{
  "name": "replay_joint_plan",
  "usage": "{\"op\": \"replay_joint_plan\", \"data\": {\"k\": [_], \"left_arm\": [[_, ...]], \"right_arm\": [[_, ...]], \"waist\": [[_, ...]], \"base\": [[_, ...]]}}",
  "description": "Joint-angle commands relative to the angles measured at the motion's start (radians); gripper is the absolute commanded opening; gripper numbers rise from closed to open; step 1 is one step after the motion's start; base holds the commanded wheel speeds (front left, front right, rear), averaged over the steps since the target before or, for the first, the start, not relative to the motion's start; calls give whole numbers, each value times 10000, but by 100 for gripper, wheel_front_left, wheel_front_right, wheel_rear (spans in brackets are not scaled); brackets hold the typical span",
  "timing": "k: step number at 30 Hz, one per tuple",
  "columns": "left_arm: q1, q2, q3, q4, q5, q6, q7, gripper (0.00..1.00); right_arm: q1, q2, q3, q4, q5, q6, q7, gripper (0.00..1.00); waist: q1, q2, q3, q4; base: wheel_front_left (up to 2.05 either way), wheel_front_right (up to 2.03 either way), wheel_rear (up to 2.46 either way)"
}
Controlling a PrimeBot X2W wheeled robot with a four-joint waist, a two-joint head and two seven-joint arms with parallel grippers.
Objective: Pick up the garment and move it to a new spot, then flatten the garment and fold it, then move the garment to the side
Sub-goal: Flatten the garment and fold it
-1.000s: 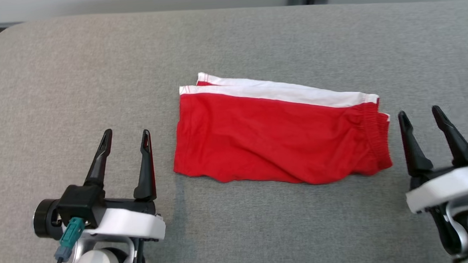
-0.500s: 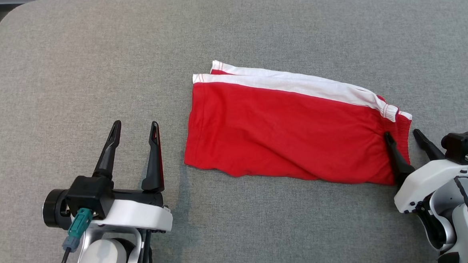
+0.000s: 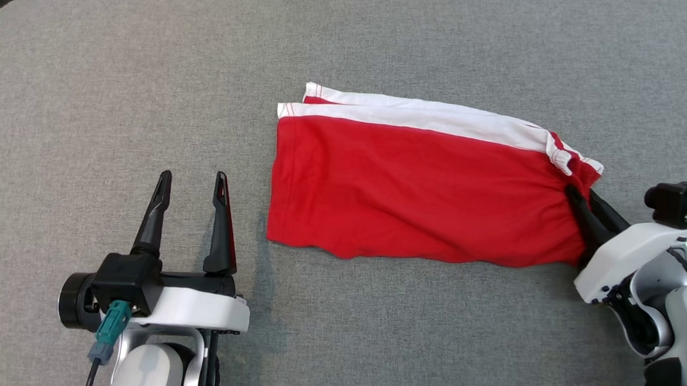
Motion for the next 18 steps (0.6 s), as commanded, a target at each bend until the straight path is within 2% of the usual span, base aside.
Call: {"op": "replay_joint_plan", "data": {"k": [1,11,15,18], "left_arm": [[-157,79,52,17,-27,57,-75,100],[-137,117,71,103,-113,160,-147,100],[-135,126,57,120,-136,169,-128,100],[-152,178,5,147,-71,175,-85,100]], "right_arm": [[304,-246,-72,296,156,-93,108,0],[1075,-1404,-285,-280,2017,-95,376,0],[993,-1459,-146,-664,2865,-70,626,0],[777,-1329,-32,-1208,4089,-41,1014,0]], "waist": [[0,0,-28,-33],[0,0,-177,-188],[0,0,-222,-244],[0,0,-252,-273]], "base": [[0,0,0],[0,0,0],[0,0,0],[0,0,0]]}}
